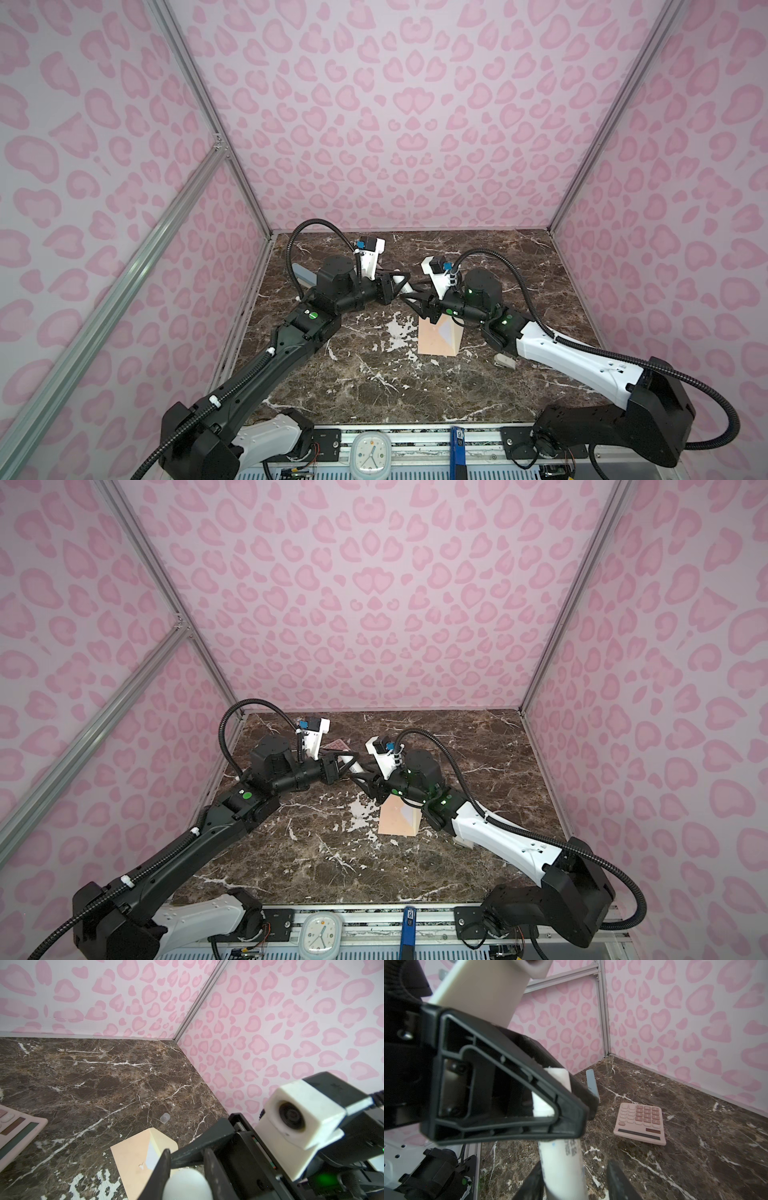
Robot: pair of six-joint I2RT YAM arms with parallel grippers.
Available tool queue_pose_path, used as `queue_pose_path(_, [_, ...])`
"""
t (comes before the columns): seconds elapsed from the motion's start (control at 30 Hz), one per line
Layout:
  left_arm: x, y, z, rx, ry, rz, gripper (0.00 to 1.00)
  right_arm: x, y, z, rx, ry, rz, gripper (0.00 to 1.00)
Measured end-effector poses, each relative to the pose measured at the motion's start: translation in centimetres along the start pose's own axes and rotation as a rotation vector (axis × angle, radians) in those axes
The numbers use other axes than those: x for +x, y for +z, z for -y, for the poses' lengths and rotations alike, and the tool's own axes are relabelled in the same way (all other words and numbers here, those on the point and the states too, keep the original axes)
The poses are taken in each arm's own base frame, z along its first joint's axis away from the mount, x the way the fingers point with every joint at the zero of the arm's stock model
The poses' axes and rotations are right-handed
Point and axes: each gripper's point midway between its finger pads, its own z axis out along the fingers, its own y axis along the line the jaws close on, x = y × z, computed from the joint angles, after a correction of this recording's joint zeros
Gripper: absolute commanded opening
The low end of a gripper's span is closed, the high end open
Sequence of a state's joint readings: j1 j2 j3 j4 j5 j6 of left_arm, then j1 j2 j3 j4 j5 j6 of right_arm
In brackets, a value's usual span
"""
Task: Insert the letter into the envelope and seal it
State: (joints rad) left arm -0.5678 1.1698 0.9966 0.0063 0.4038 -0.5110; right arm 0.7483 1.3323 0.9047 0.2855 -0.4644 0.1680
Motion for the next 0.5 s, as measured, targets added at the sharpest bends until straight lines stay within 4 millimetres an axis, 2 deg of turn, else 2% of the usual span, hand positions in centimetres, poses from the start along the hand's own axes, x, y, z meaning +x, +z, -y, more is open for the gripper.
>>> queue_pose_path(0.33, [-0.2, -0.2, -0.7, -0.024, 0.001, 0.005, 0.15, 0.4, 0.1, -0.7, -0.026, -0.005, -0.012, 0.39])
queue_pose_path(0.5, [-0.4, -0.3, -1.0, -0.031, -0.002, 0.011, 0.15, 1.2, 0.1, -0.6, -0.021, -0.014, -0.035, 0.30])
